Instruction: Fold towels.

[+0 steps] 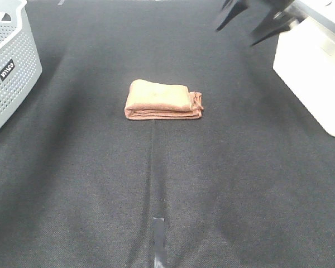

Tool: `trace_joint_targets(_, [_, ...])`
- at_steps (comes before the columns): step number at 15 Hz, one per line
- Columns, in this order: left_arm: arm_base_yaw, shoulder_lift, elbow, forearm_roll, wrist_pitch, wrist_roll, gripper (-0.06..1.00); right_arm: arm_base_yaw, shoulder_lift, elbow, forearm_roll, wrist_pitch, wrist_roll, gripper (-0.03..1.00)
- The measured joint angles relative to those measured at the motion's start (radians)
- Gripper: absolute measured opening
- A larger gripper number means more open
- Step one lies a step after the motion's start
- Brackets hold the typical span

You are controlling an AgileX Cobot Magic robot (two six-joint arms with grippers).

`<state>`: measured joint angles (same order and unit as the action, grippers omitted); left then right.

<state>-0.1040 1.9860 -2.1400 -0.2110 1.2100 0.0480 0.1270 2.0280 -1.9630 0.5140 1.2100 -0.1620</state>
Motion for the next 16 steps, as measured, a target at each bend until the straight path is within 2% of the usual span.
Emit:
trace_joint_targets(2, [-0.002,-0.127,0.151,0.077,0.0,-0.002,0.71,0.0,-0.099,0.058,-0.085,0.0,0.034,0.79])
trace_joint_targets(3, [-0.002,-0.234,0.302,0.143,0.0,-0.003,0.71,0.0,-0.185,0.13,-0.133,0.0,0.046,0.79])
trace_joint_targets(4, [-0.002,-0.234,0.302,0.143,0.0,-0.003,0.71,0.0,-0.185,0.13,-0.133,0.0,0.046,0.79])
trace_joint_targets(5, [-0.002,-0.311,0.421,0.168,0.001,-0.007,0.71,0.0,-0.245,0.194,-0.159,0.0,0.059,0.79])
trace_joint_targets(9, [-0.002,-0.694,0.86,0.173,-0.019,-0.03,0.71,0.0,-0.522,0.492,-0.243,0.001,0.107,0.79])
trace_joint_targets(11, [-0.002,-0.888,1.031,0.171,-0.04,-0.03,0.71,0.0,-0.683,0.649,-0.258,0.001,0.12,0.79])
trace_joint_targets(12, [-0.002,-1.035,1.14,0.167,-0.055,-0.03,0.71,0.0,-0.81,0.776,-0.263,-0.001,0.12,0.79])
trace_joint_targets(16, [-0.002,-1.436,1.342,0.148,-0.056,-0.03,0.71,0.0,-1.171,1.101,-0.284,-0.061,0.121,0.79])
